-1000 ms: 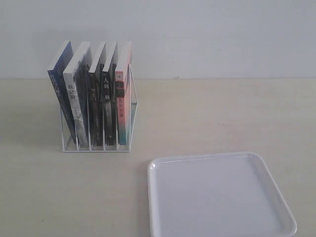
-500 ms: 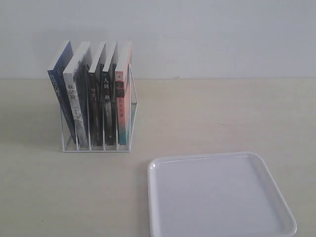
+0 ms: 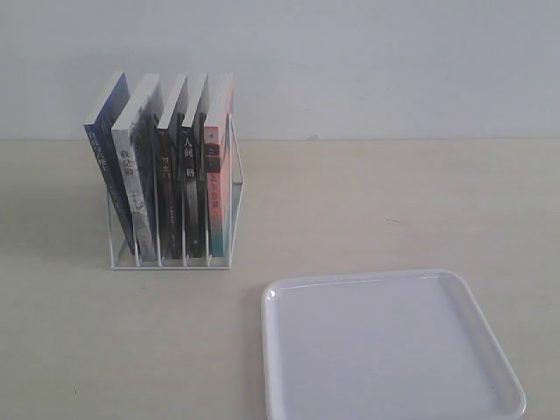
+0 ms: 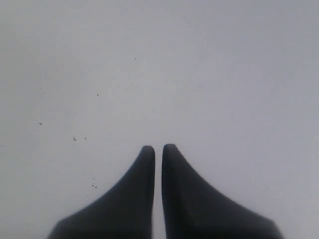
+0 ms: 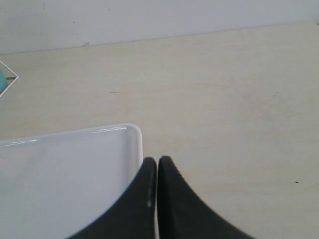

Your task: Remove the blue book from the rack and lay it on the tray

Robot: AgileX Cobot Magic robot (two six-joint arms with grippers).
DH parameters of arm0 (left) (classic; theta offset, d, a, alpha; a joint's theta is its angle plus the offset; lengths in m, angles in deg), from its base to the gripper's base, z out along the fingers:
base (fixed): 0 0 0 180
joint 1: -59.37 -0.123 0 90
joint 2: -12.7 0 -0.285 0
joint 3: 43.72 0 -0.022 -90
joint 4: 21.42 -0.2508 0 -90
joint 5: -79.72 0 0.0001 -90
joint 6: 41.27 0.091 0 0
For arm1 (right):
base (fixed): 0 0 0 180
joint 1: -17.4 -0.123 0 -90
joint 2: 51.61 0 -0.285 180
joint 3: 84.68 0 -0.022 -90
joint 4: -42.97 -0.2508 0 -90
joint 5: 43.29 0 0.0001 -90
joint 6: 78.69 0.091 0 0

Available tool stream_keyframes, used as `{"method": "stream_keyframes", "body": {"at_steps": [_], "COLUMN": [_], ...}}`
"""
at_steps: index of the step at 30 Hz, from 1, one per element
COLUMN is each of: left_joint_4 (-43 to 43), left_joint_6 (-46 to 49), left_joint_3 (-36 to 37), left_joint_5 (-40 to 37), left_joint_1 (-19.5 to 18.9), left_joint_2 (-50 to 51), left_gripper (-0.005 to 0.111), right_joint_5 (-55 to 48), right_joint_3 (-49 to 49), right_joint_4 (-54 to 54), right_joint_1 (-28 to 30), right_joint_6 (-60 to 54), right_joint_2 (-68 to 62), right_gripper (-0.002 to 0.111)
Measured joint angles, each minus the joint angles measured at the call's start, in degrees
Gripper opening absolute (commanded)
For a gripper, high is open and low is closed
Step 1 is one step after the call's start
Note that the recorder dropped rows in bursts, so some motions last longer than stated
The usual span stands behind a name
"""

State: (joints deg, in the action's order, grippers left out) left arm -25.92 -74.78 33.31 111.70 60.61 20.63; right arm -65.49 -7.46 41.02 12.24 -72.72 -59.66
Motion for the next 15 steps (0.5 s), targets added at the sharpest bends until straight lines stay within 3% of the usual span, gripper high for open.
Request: {"method": "stream_keyframes", "body": {"at_steps": [5, 10, 12, 15], "left_joint_4": [-0.4, -1.4, -4.1, -15.0], "left_joint_6": [-4.2, -6.6, -9.5, -18.2], "left_joint_3": [-1.2, -9.1, -13.3, -19.0], "left_joint_5": [-1.1, -5.5, -8.4, -12.9], "left_joint_1": [0.0, 0.0, 0.0, 0.0], "left_joint_2": [0.1, 7.0, 11.1, 19.0], "left_gripper": [0.005, 0.005, 0.005, 0.005], "right_joint_5": [0.0, 0.0, 0.0, 0.0], "right_joint_3": [0.0, 0.0, 0.0, 0.0], "right_joint_4": [0.0, 0.0, 0.0, 0.0], "right_joint_1": [0.0, 0.0, 0.0, 0.0], "right_joint_6": [0.0, 0.0, 0.0, 0.0], "right_joint_2": [0.0, 0.0, 0.0, 0.0], "right_gripper": [0.000, 0.000, 0.000, 0.000]}}
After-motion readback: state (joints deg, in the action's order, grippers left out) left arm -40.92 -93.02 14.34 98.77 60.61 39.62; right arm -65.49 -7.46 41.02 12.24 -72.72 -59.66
